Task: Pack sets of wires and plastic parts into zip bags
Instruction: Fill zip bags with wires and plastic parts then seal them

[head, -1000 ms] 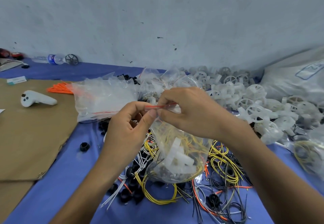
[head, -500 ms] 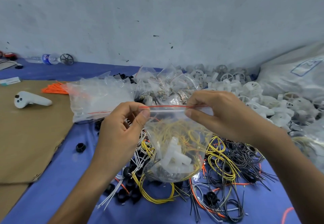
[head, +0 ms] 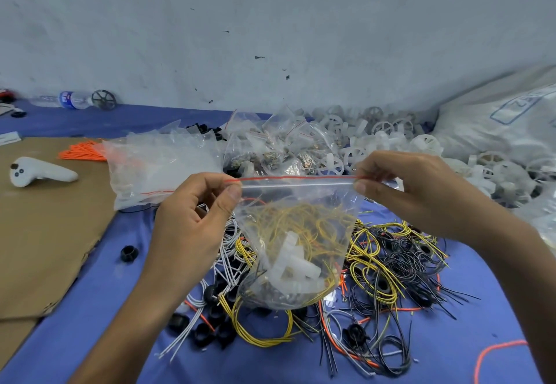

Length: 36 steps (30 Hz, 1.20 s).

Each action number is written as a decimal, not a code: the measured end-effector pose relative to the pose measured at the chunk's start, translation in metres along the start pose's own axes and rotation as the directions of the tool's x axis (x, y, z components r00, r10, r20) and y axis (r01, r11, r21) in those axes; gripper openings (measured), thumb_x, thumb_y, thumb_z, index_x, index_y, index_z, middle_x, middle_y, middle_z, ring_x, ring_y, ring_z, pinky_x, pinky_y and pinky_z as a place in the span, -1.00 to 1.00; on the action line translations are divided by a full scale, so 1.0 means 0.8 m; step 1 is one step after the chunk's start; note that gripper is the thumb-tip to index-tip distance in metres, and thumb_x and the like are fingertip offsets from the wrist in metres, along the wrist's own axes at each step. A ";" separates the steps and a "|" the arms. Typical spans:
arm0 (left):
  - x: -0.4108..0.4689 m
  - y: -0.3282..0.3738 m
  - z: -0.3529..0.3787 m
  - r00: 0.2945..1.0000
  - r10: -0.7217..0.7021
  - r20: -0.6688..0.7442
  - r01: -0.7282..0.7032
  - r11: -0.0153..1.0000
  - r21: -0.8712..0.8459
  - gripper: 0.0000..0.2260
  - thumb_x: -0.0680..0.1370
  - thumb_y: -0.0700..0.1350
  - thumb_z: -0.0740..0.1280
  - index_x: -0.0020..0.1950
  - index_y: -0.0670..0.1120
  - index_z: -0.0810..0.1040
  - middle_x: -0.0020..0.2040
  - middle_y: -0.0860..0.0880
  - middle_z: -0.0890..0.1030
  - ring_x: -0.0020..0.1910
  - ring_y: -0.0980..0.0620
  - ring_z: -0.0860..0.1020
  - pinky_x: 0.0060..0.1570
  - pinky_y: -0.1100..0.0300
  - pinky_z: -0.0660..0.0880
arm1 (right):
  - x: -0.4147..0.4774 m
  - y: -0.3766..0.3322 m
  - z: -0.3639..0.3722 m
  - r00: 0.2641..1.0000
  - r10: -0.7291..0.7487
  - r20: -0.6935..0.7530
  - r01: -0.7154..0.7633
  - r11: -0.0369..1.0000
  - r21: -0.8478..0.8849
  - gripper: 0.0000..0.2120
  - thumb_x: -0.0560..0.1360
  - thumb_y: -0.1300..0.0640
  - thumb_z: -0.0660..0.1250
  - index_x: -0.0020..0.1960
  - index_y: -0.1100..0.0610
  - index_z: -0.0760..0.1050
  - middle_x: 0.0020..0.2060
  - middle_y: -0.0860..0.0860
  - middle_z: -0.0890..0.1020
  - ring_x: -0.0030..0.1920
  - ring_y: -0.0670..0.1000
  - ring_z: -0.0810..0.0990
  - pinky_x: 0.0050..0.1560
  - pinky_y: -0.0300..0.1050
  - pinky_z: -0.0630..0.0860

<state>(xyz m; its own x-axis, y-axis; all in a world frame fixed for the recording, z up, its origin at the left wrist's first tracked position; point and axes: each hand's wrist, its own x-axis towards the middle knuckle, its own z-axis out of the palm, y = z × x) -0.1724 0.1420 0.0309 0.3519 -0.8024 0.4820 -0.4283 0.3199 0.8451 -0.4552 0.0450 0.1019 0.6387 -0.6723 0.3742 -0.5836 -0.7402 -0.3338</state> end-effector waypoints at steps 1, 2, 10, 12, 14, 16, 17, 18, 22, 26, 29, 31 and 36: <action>0.000 0.000 0.000 1.000 -0.004 0.000 0.004 1.000 -0.003 -0.93 0.51 0.12 0.36 -0.05 0.20 0.61 -0.18 -0.05 0.63 -0.26 -0.16 0.52 -0.30 0.12 0.45 | -0.001 0.001 0.000 1.000 0.005 -0.001 -0.005 1.000 0.003 -0.88 0.55 -0.10 0.28 -0.08 -0.10 0.52 -0.17 -0.26 0.60 -0.12 -0.19 0.58 -0.10 -0.13 0.50; 0.000 0.000 0.000 1.000 -0.006 0.001 0.006 1.000 -0.004 -0.93 0.51 0.12 0.36 -0.05 0.19 0.61 -0.18 -0.05 0.63 -0.26 -0.17 0.52 -0.30 0.11 0.45 | -0.001 0.001 -0.001 1.000 0.010 -0.002 -0.010 1.000 0.009 -0.87 0.54 -0.12 0.27 -0.08 -0.10 0.52 -0.17 -0.26 0.60 -0.11 -0.18 0.58 -0.09 -0.12 0.52; 0.000 0.004 0.000 1.000 0.001 0.004 -0.001 1.000 -0.003 -0.94 0.51 0.12 0.36 -0.05 0.21 0.61 -0.19 -0.08 0.62 -0.27 -0.19 0.50 -0.34 0.10 0.44 | -0.009 0.006 -0.005 0.999 0.032 -0.008 -0.031 0.999 0.020 -0.71 0.45 -0.29 0.19 -0.10 -0.12 0.52 -0.17 -0.28 0.61 -0.09 -0.17 0.59 -0.17 -0.44 0.37; 0.000 0.004 -0.001 1.000 -0.001 0.003 0.001 1.000 -0.002 -0.94 0.52 0.11 0.36 -0.05 0.20 0.61 -0.19 -0.08 0.62 -0.27 -0.19 0.51 -0.34 0.09 0.44 | -0.012 0.005 -0.005 0.999 0.033 -0.014 -0.033 0.999 0.040 -0.74 0.46 -0.27 0.21 -0.10 -0.12 0.51 -0.18 -0.25 0.62 -0.10 -0.15 0.60 -0.17 -0.44 0.38; 0.000 0.005 -0.002 1.000 0.005 0.008 -0.005 1.000 -0.003 -0.96 0.54 0.09 0.38 -0.04 0.20 0.61 -0.20 -0.09 0.61 -0.30 -0.18 0.50 -0.36 0.08 0.43 | -0.014 0.005 -0.005 0.999 0.031 -0.027 -0.029 0.998 0.058 -0.77 0.47 -0.23 0.22 -0.10 -0.10 0.51 -0.19 -0.23 0.62 -0.11 -0.13 0.61 -0.16 -0.42 0.39; 0.000 0.008 -0.003 1.000 0.009 0.015 -0.009 1.000 -0.002 -0.97 0.54 0.08 0.38 -0.05 0.20 0.61 -0.21 -0.11 0.60 -0.36 -0.13 0.47 -0.39 0.08 0.41 | -0.015 0.005 -0.005 0.999 0.019 -0.037 -0.017 0.997 0.074 -0.81 0.49 -0.18 0.23 -0.09 -0.09 0.50 -0.19 -0.21 0.62 -0.12 -0.10 0.61 -0.16 -0.41 0.40; 0.000 0.010 -0.004 1.000 0.007 0.017 -0.007 1.000 0.006 -0.96 0.53 0.08 0.37 -0.06 0.20 0.61 -0.22 -0.12 0.59 -0.39 -0.07 0.45 -0.41 0.09 0.40 | -0.016 0.004 -0.005 0.999 0.018 -0.040 -0.015 0.996 0.087 -0.83 0.50 -0.16 0.24 -0.09 -0.08 0.50 -0.19 -0.20 0.62 -0.13 -0.09 0.61 -0.17 -0.40 0.40; 0.000 0.012 -0.006 1.000 0.002 0.022 -0.003 1.000 0.019 -0.95 0.53 0.09 0.35 -0.06 0.20 0.61 -0.22 -0.11 0.59 -0.40 0.00 0.44 -0.42 0.13 0.39 | -0.016 0.004 -0.004 0.999 0.022 -0.043 -0.017 0.994 0.103 -0.84 0.51 -0.13 0.24 -0.08 -0.07 0.49 -0.19 -0.19 0.62 -0.13 -0.07 0.61 -0.17 -0.37 0.42; 0.004 0.028 -0.009 0.996 0.034 0.082 -0.050 0.980 0.192 -0.96 0.54 0.09 0.37 -0.05 0.17 0.57 -0.17 0.15 0.58 -0.23 0.16 0.51 -0.21 0.27 0.43 | -0.018 -0.003 -0.001 0.997 0.035 -0.073 -0.020 0.980 0.196 -0.90 0.52 -0.07 0.27 -0.09 -0.07 0.51 -0.21 -0.17 0.63 -0.14 -0.06 0.62 -0.11 -0.24 0.49; 0.005 0.067 0.013 0.948 0.228 0.220 -0.304 0.851 0.429 -0.86 0.51 0.14 0.33 0.03 0.19 0.59 -0.03 0.24 0.57 0.00 0.19 0.47 0.06 0.18 0.32 | -0.013 -0.030 0.013 0.997 -0.023 -0.077 0.046 0.950 0.309 -0.93 0.55 -0.01 0.32 -0.10 -0.05 0.52 -0.23 -0.13 0.62 -0.16 -0.08 0.61 -0.14 -0.38 0.45; 0.003 0.081 0.032 0.909 0.281 0.309 -0.394 0.823 0.409 -0.84 0.54 0.14 0.31 0.00 0.13 0.62 -0.07 0.21 0.58 -0.04 0.16 0.48 0.05 0.12 0.33 | -0.010 -0.046 0.023 0.995 -0.061 -0.081 0.085 0.937 0.339 -0.95 0.57 0.05 0.34 -0.09 -0.04 0.52 -0.25 -0.11 0.60 -0.20 -0.05 0.58 -0.15 -0.26 0.49; 0.001 0.079 0.035 0.903 0.283 0.323 -0.398 0.835 0.381 -0.84 0.55 0.13 0.30 -0.03 0.10 0.61 -0.10 0.21 0.57 -0.07 0.15 0.48 0.02 0.09 0.37 | -0.013 -0.051 0.027 0.995 -0.065 -0.080 0.089 0.928 0.363 -0.96 0.56 0.05 0.33 -0.07 -0.01 0.52 -0.25 -0.09 0.60 -0.19 -0.01 0.59 -0.15 -0.18 0.51; -0.004 0.066 0.029 0.914 0.278 0.297 -0.388 0.816 0.428 -0.86 0.57 0.14 0.28 -0.03 0.14 0.58 -0.13 0.24 0.55 -0.11 0.17 0.45 -0.02 0.16 0.30 | -0.019 -0.045 0.028 0.990 -0.091 -0.108 0.120 0.948 0.295 -0.94 0.58 0.07 0.30 -0.07 0.00 0.49 -0.21 -0.10 0.56 -0.16 0.01 0.56 -0.13 -0.22 0.47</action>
<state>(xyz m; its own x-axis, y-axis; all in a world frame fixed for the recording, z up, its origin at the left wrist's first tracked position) -0.2156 0.1494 0.0687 -0.0447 -0.7936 0.6068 -0.8423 0.3565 0.4042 -0.4325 0.0814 0.0887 0.6316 -0.5974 0.4942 -0.3292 -0.7837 -0.5267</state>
